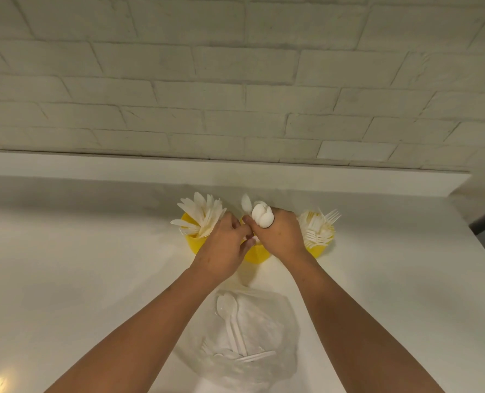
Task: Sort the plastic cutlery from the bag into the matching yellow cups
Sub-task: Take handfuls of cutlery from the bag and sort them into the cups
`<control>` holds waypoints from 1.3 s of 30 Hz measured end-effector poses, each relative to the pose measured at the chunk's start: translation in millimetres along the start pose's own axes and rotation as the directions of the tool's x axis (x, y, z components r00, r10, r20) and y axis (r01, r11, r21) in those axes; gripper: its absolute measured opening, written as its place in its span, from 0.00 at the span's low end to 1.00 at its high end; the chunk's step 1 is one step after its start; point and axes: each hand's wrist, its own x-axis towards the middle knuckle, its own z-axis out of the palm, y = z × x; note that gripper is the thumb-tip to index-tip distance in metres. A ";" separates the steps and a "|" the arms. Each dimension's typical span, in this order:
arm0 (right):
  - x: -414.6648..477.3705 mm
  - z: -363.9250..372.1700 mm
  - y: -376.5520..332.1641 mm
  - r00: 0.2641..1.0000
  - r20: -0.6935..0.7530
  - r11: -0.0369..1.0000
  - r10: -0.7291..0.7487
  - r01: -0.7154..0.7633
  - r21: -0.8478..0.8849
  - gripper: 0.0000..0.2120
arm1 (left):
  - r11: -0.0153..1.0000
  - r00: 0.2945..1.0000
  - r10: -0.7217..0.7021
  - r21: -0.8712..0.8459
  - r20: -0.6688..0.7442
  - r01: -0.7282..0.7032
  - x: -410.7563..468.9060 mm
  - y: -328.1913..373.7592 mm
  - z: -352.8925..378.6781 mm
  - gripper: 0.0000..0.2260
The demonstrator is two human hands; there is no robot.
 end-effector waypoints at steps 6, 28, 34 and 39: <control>3.9 -4.8 -0.1 0.999 0.027 0.998 -0.021 0.020 0.063 0.19 | 0.983 0.986 -0.155 -0.114 -0.063 0.148 -0.3 1.5 3.7 0.06; -22.7 -5.5 17.1 0.962 -0.191 0.980 -0.195 0.201 0.010 0.16 | 0.983 0.994 -0.085 0.159 -0.072 0.096 -3.9 14.9 -4.7 0.29; -21.9 -5.4 21.7 0.959 -0.132 0.966 -0.253 0.242 -0.096 0.21 | 0.959 0.997 -0.040 0.276 -0.061 0.055 7.0 14.1 -11.4 0.32; -23.4 -2.7 19.5 0.986 -0.037 0.986 -0.160 0.158 -0.057 0.26 | 0.969 0.998 -0.057 0.242 0.020 0.051 6.3 15.3 -10.7 0.40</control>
